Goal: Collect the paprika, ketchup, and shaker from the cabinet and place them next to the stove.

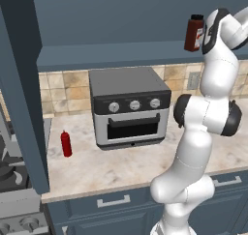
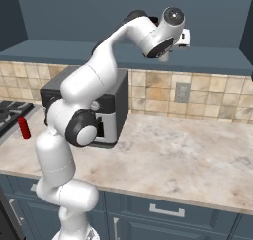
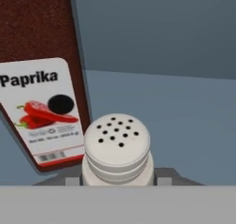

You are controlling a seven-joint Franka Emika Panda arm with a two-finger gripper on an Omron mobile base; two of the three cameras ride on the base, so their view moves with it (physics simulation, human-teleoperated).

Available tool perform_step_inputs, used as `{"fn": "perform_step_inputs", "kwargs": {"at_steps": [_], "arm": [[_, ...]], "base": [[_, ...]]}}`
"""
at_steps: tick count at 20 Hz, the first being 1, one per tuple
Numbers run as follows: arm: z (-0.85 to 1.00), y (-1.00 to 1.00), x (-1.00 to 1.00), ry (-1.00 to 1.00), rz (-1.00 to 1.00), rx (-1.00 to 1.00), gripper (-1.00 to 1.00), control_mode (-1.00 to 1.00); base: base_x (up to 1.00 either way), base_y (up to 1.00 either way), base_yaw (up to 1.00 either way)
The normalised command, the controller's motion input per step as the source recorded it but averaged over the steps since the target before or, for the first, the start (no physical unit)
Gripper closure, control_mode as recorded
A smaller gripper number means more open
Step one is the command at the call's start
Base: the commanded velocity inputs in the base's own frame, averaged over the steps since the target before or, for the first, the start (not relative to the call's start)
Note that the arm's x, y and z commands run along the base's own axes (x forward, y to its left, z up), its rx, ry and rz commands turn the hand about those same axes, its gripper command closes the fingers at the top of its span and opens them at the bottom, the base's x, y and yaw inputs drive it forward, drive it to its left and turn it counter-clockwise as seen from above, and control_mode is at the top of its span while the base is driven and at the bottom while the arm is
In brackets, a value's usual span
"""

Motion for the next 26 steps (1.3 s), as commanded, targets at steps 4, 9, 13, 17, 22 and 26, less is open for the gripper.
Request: {"fn": "perform_step_inputs", "kwargs": {"at_steps": [4,9,13,17,22,26], "arm": [[0.0,-0.04,-0.29,-0.02,0.0,0.0,1.0,-1.0],[0.0,-0.07,-0.48,-0.06,0.0,0.01,1.0,-1.0],[0.0,-0.11,-0.62,-0.1,0.0,0.02,1.0,-1.0],[0.0,0.0,-0.82,-0.15,0.02,0.0,1.0,-1.0],[-0.19,0.29,-0.74,-0.08,0.14,0.0,1.0,-1.0],[-0.59,0.55,-0.71,-0.01,0.21,0.0,1.0,-1.0]], "base": [[0.0,0.0,0.0],[0.0,0.0,0.0],[0.0,0.0,0.0],[0.0,0.0,0.0],[0.0,0.0,0.0],[0.0,0.0,0.0]]}}
